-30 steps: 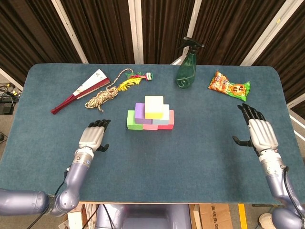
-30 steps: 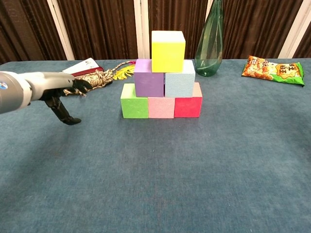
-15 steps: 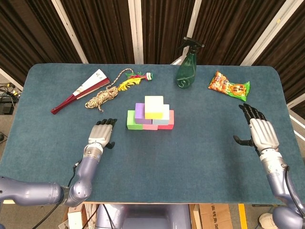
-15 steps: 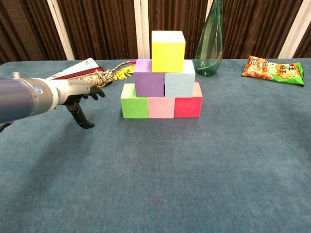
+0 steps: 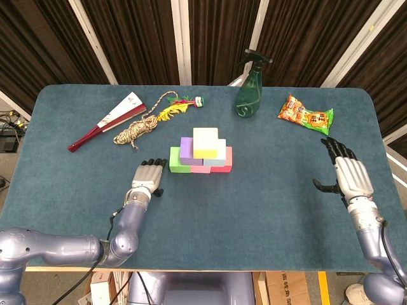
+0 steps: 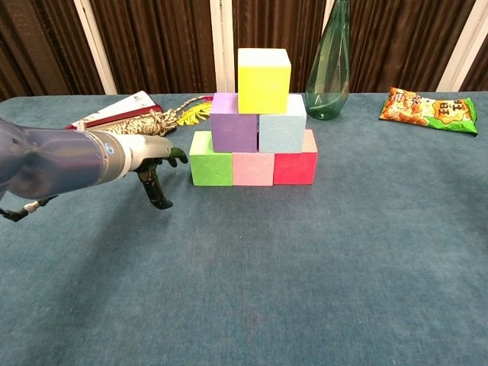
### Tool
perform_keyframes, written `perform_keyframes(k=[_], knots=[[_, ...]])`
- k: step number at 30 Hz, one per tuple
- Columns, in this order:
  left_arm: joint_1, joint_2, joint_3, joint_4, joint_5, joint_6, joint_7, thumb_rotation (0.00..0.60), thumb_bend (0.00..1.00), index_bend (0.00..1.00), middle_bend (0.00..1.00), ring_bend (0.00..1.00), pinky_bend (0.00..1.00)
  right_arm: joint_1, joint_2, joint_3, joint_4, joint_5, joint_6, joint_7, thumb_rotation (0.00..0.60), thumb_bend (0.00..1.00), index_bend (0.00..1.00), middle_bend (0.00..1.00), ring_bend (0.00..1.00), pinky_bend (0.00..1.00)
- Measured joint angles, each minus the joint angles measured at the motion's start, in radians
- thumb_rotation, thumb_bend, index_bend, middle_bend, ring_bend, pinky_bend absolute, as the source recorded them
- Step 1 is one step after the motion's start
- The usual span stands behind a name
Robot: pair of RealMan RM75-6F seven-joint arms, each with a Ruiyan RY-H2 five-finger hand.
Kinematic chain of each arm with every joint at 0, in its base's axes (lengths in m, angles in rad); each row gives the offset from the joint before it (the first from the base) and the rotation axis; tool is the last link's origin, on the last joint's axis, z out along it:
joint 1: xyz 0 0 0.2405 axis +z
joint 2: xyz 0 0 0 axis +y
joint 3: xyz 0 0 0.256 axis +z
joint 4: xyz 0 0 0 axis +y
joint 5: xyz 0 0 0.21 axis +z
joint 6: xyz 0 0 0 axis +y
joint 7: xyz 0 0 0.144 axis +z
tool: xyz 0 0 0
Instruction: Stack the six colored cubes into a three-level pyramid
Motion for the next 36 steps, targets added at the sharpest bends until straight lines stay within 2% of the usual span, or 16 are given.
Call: perform_keyframes(k=[13, 36], knots=[[-0.033, -0.028, 0.0, 0.043, -0.03, -0.02, 0.022, 0.6, 0.43, 0.0, 0.05, 0.05, 0.09, -0.011, -0.005, 0.018, 0.005, -0.002, -0.016, 0.007, 0.6, 0.29, 0.0, 0.0, 0.0, 0.09], [-0.044, -0.04, 0.012, 0.036, -0.03, -0.024, 0.017, 0.6, 0.43, 0.0, 0.05, 0.05, 0.09, -0.025, -0.001, 0.04, 0.003, -0.004, -0.035, 0.015, 0.6, 0.29, 0.0, 0.0, 0.0, 0.09]])
